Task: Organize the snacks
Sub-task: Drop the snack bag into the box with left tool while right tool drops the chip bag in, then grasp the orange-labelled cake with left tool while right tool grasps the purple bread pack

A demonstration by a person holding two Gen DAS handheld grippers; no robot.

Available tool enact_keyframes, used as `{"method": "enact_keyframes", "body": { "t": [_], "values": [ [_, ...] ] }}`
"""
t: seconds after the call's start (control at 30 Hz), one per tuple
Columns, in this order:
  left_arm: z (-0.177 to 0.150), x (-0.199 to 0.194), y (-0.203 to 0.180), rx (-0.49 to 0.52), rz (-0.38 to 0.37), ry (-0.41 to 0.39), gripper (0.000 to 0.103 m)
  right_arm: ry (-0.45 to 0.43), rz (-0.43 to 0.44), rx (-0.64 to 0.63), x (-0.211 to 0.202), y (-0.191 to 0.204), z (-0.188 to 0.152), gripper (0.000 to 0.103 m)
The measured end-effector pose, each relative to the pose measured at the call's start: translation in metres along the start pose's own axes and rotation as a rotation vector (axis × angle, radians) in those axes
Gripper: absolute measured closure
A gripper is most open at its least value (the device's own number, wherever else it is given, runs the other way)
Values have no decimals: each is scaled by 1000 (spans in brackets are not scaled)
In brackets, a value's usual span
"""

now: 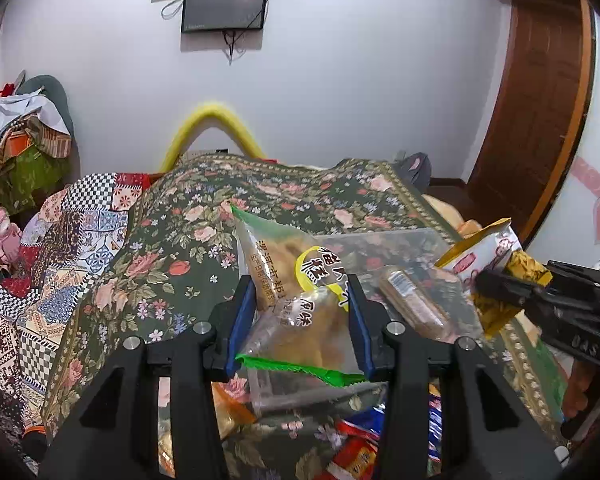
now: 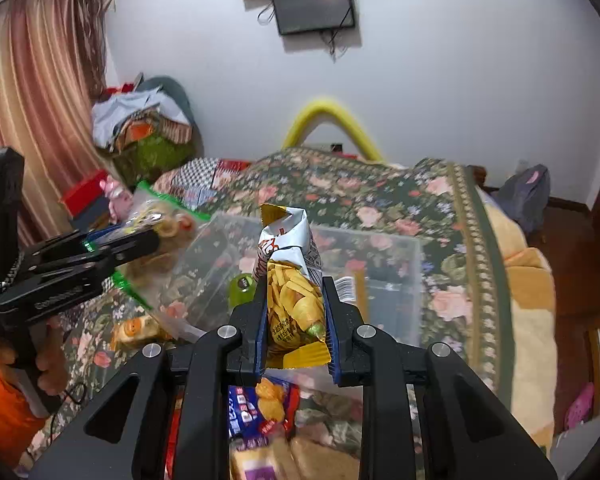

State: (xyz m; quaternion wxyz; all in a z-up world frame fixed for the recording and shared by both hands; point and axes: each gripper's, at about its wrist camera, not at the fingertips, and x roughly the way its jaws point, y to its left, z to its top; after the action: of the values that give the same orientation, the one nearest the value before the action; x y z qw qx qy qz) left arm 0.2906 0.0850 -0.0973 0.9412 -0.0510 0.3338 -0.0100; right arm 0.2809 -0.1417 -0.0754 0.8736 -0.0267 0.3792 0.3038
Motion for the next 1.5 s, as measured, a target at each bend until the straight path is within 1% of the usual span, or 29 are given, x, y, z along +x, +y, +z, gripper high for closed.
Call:
{"method": "enact_keyframes", "body": {
  "t": [0.13, 0.27, 0.4, 0.53, 0.67, 0.8, 0.87, 0.9, 0.97, 1.03, 1.1, 1.13, 1.2, 1.3, 1.4, 1.5],
  "values": [
    [-3, 26, -1, 14, 32, 43, 59, 66, -8, -39, 25, 6, -1, 82],
    [-8, 42, -2, 17, 32, 79, 59, 130, 3, -46, 44, 5, -3, 82],
    [-14, 51, -3, 29, 26, 103, 59, 167, 9, -32, 54, -1, -5, 82],
    [-19, 59, 0, 12, 10, 139, 59, 202, 2, -13, 63, -6, -6, 82],
    [-22, 56, 3, 7, 14, 136, 58, 246, -13, -13, 71, -8, -11, 79],
    [-24, 47, 2, 36, 4, 139, 55, 225, -8, -13, 61, -10, -9, 77],
    [-24, 40, 2, 46, 1, 137, 54, 209, -17, -21, 54, -9, -8, 73],
    [-24, 35, 2, 47, 2, 132, 52, 198, -25, -30, 48, -8, -6, 72],
    [-23, 23, 4, 48, 7, 112, 48, 172, -39, -42, 38, -7, -4, 66],
    [-23, 11, 9, 39, -3, 92, 43, 141, -50, -49, 26, -7, -3, 63],
    [-23, -1, 19, 18, -16, 87, 41, 109, -63, -58, 12, -6, -4, 62],
    [-24, -4, 22, 17, -12, 86, 41, 93, -72, -64, 4, -5, -5, 61],
    [-27, -12, 30, 24, 20, 86, 40, 70, -86, -71, -7, -3, -7, 60],
    [-36, -21, 43, 34, 53, 100, 38, 45, -89, -69, -24, -2, -14, 56],
    [-48, -27, 55, 41, 80, 124, 35, 40, -88, -65, -37, -2, -25, 55],
    [-63, -25, 70, 25, 87, 164, 34, 51, -88, -61, -45, -2, -39, 54]
  ]
}}
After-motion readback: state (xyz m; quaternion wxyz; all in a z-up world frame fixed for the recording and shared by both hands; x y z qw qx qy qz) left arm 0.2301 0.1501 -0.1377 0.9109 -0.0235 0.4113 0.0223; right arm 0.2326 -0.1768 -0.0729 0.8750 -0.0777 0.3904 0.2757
